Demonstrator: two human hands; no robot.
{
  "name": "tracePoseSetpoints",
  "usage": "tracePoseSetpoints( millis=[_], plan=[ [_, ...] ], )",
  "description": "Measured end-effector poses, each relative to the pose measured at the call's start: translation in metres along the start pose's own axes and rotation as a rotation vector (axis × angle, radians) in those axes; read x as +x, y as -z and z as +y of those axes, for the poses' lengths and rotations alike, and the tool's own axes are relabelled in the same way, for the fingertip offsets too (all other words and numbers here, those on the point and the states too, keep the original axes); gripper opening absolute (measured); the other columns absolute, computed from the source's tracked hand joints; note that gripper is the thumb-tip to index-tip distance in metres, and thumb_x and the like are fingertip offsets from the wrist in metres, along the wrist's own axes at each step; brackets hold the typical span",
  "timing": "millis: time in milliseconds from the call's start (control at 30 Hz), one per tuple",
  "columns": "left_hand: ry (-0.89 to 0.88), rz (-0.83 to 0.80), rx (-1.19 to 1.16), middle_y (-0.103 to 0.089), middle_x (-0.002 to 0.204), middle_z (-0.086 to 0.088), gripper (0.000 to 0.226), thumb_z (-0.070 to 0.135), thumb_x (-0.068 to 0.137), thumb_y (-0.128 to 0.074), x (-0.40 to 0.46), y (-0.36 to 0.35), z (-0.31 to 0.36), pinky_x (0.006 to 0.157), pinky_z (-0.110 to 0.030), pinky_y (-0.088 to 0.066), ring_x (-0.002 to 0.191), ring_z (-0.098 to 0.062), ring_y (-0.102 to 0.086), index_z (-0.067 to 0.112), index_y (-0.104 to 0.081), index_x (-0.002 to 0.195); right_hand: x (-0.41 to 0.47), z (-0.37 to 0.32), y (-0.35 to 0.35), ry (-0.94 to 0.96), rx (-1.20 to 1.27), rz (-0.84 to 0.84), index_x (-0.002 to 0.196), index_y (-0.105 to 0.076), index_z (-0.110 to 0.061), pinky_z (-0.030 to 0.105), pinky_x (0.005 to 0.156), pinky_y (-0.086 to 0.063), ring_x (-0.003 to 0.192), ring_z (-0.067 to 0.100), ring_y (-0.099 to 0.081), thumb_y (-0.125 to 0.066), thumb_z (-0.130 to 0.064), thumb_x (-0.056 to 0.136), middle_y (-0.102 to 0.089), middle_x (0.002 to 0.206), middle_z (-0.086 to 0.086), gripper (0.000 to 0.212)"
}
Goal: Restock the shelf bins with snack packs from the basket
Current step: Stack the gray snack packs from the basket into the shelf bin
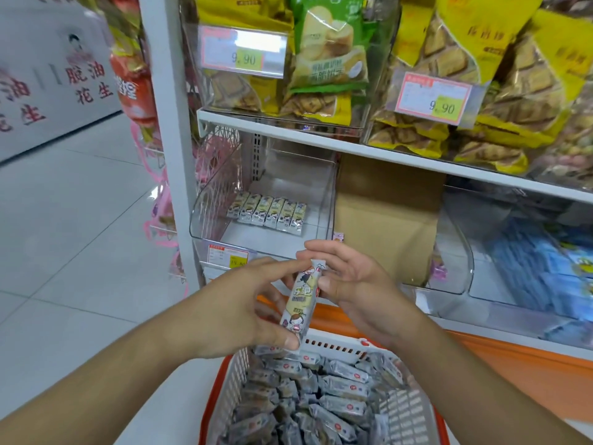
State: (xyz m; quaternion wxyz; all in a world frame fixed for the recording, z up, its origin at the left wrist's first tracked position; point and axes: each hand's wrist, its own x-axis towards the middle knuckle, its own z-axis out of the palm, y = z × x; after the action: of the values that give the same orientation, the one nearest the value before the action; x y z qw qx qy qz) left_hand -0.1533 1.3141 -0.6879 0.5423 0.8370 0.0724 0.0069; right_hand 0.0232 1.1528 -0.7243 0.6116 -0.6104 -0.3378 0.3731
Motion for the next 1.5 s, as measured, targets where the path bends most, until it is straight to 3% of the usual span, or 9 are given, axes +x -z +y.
tracePoseSetpoints(
  millis=[200, 333, 467, 600, 733, 833, 1033, 1200, 1500],
  plan=[
    [0.002, 0.025, 0.098, -0.05, 0.113, 0.028, 0.102, 0.021, 0.066, -0.098, 0.012, 0.003, -0.011, 0.091, -0.025, -0.058, 0.103, -0.006, -0.065, 0.06, -0.045, 0.144, 0.005, -0.001, -0.005, -0.023, -0.045, 0.053, 0.137, -0.063, -0.018, 0.05, 0.111, -0.051, 0.125, 0.027, -0.067, -0.069, 0.0, 0.094, -0.067, 0.14, -0.001, 0.047],
    [-0.016, 0.159, 0.205, -0.049, 0.11, 0.031, 0.1, 0.029, 0.063, -0.099, 0.028, 0.018, -0.011, 0.086, -0.024, -0.059, 0.101, -0.002, -0.064, 0.055, -0.047, 0.145, 0.01, -0.025, 0.0, 0.089, -0.474, 0.29, 0.128, -0.063, -0.034, 0.038, 0.096, -0.059, 0.115, 0.005, -0.066, -0.064, -0.001, 0.098, -0.066, 0.13, -0.012, 0.045],
    [-0.043, 0.291, 0.434, -0.041, 0.128, 0.027, 0.103, 0.051, 0.062, -0.093, 0.068, 0.048, -0.009, 0.092, -0.013, -0.045, 0.109, 0.006, -0.053, 0.048, -0.042, 0.151, 0.017, -0.031, 0.017, 0.152, -0.995, 0.259, 0.158, -0.038, -0.033, 0.017, 0.119, -0.026, 0.146, -0.001, -0.033, -0.06, -0.006, 0.098, -0.038, 0.16, -0.019, 0.069],
    [-0.021, 0.257, 0.614, -0.031, 0.149, 0.004, 0.105, 0.056, 0.063, -0.091, 0.141, 0.067, -0.024, 0.119, -0.035, -0.027, 0.14, -0.021, -0.029, 0.037, -0.043, 0.155, 0.02, -0.023, 0.026, 0.076, -0.997, 0.118, 0.167, -0.018, -0.032, 0.008, 0.122, -0.01, 0.153, -0.012, -0.008, -0.06, -0.007, 0.099, -0.016, 0.169, -0.026, 0.083],
    [0.084, 0.199, 0.822, -0.036, 0.154, -0.007, 0.104, 0.062, 0.065, -0.089, 0.212, 0.063, -0.044, 0.116, -0.043, -0.028, 0.139, -0.036, -0.028, 0.042, -0.04, 0.154, 0.022, -0.023, 0.03, 0.06, -0.973, 0.088, 0.167, -0.013, -0.037, 0.011, 0.123, -0.011, 0.15, -0.019, -0.003, -0.058, -0.014, 0.099, -0.009, 0.168, -0.034, 0.084],
    [0.146, 0.135, 0.918, -0.035, 0.159, -0.009, 0.103, 0.063, 0.065, -0.088, 0.249, 0.059, -0.058, 0.113, -0.051, -0.029, 0.141, -0.042, -0.029, 0.045, -0.039, 0.153, 0.022, -0.023, 0.034, 0.054, -0.955, 0.081, 0.163, -0.013, -0.047, 0.003, 0.117, -0.008, 0.145, -0.026, -0.001, -0.059, -0.017, 0.099, -0.006, 0.161, -0.046, 0.084],
    [0.139, 0.039, 1.036, -0.029, 0.159, -0.012, 0.099, 0.069, 0.068, -0.083, 0.284, 0.058, -0.079, 0.114, -0.058, -0.03, 0.141, -0.048, -0.03, 0.044, -0.039, 0.153, 0.02, -0.017, 0.037, 0.095, -0.911, 0.095, 0.16, -0.018, -0.054, -0.005, 0.109, -0.01, 0.146, -0.026, -0.004, -0.066, -0.024, 0.101, -0.009, 0.158, -0.05, 0.081],
    [0.227, 0.002, 1.006, -0.029, 0.154, -0.016, 0.097, 0.07, 0.073, -0.075, 0.294, 0.054, -0.082, 0.114, -0.053, -0.03, 0.142, -0.047, -0.027, 0.046, -0.03, 0.156, 0.019, -0.018, 0.04, 0.078, -0.916, 0.082, 0.159, -0.014, -0.058, 0.001, 0.117, -0.005, 0.146, -0.026, -0.001, -0.065, -0.029, 0.101, -0.006, 0.157, -0.052, 0.083],
    [0.306, 0.018, 0.835, -0.019, 0.164, -0.015, 0.104, 0.063, 0.075, -0.071, 0.264, 0.061, -0.073, 0.12, -0.056, -0.025, 0.149, -0.044, -0.014, 0.042, -0.018, 0.161, 0.016, -0.022, 0.038, 0.035, -0.876, 0.045, 0.16, -0.012, -0.058, 0.019, 0.125, -0.018, 0.143, -0.029, 0.001, -0.063, -0.027, 0.103, -0.003, 0.155, -0.055, 0.083]
  ],
)
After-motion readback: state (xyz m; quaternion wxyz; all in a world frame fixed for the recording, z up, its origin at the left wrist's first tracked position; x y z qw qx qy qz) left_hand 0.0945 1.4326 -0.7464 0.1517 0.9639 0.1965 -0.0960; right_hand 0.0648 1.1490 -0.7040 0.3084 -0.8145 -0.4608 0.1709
